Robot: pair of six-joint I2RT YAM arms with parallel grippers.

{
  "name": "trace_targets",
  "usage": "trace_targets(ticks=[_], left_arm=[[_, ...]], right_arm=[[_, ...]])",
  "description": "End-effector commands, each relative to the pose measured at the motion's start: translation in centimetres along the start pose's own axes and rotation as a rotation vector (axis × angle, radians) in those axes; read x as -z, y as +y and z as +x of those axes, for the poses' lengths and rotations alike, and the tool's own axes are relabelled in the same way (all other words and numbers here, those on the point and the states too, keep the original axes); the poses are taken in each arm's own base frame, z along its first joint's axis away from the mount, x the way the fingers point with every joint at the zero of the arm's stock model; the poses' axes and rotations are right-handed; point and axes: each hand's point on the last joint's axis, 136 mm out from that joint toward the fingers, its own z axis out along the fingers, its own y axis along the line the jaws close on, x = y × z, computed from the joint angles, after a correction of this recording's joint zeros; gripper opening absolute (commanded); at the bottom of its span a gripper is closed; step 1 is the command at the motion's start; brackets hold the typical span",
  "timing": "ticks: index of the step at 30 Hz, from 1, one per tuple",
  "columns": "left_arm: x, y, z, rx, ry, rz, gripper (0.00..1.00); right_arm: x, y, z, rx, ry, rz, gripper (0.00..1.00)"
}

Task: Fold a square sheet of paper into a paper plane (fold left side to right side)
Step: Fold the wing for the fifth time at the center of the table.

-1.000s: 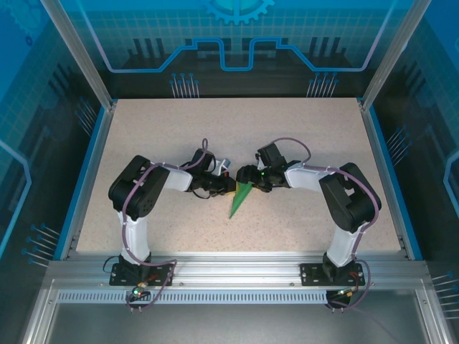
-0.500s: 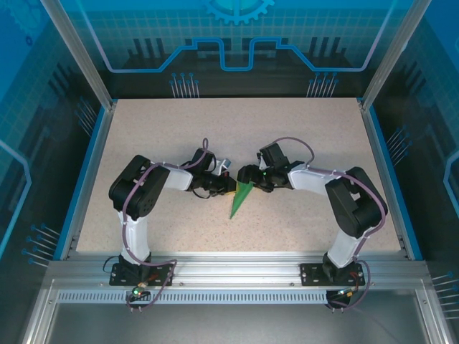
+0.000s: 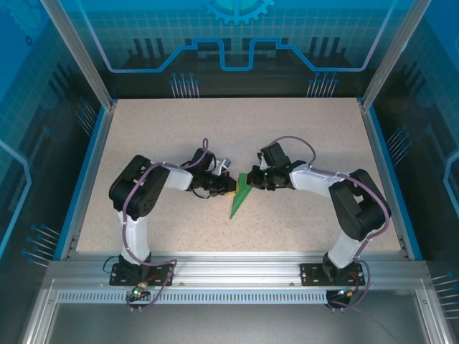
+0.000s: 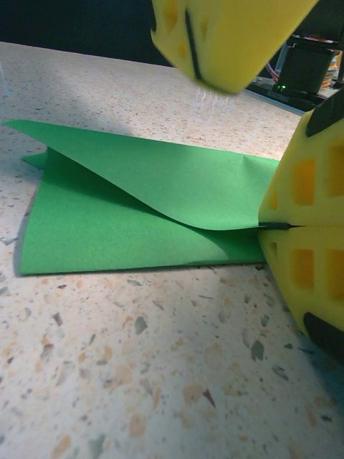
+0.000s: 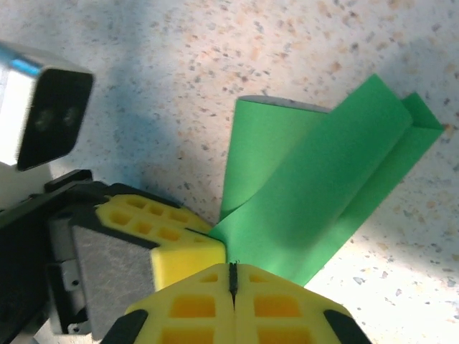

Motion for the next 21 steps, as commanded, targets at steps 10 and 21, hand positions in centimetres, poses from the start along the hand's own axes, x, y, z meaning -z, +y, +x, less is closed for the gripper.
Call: trace_targets(ticks=[10,21], left_arm=[[-1.3,2.5,0.9,0.021,0.022,-0.078,0.03],[-1.3,2.5,0.8,0.021,0.022,-0.081,0.03]], right_arm=[[-1.4,-0.2,-0.7,0.0,0.007,0.001,0.0],[-2.1,-1.6,-0.1,-0.008,0.03,0.047,0.0]])
